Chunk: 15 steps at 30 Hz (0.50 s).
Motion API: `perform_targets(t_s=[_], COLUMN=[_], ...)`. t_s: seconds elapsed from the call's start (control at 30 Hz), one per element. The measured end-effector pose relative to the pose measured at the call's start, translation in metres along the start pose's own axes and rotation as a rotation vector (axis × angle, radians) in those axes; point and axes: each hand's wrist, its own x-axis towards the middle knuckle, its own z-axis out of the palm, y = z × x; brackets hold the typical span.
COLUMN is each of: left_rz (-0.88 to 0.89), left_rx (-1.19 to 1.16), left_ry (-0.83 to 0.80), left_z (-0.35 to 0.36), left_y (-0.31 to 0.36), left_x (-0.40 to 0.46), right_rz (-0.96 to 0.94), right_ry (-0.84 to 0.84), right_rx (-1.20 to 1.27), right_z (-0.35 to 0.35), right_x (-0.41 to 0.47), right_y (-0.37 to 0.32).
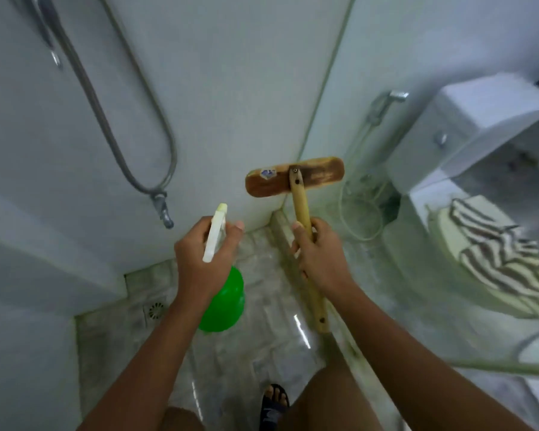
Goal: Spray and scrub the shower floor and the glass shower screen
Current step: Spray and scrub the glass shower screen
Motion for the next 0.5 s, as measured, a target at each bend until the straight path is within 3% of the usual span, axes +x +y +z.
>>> perform_targets(t_s=[0.27, 0.5], left_rz=[0.238, 0.500], left_rx=[-0.205, -0.268], left_ry=[-0.055, -0.143], left_z=[-0.029, -0.032], left_y=[0.348, 0.597], left_x=[0.061, 0.104], right_rz=[-0.286, -0.609], right_ry=[0.138, 0.329], right_rx=[0.144, 0.230], right_z=[-0.176, -0.309], right_x=[-0.055, -0.096], right_y=[-0.304, -0.520])
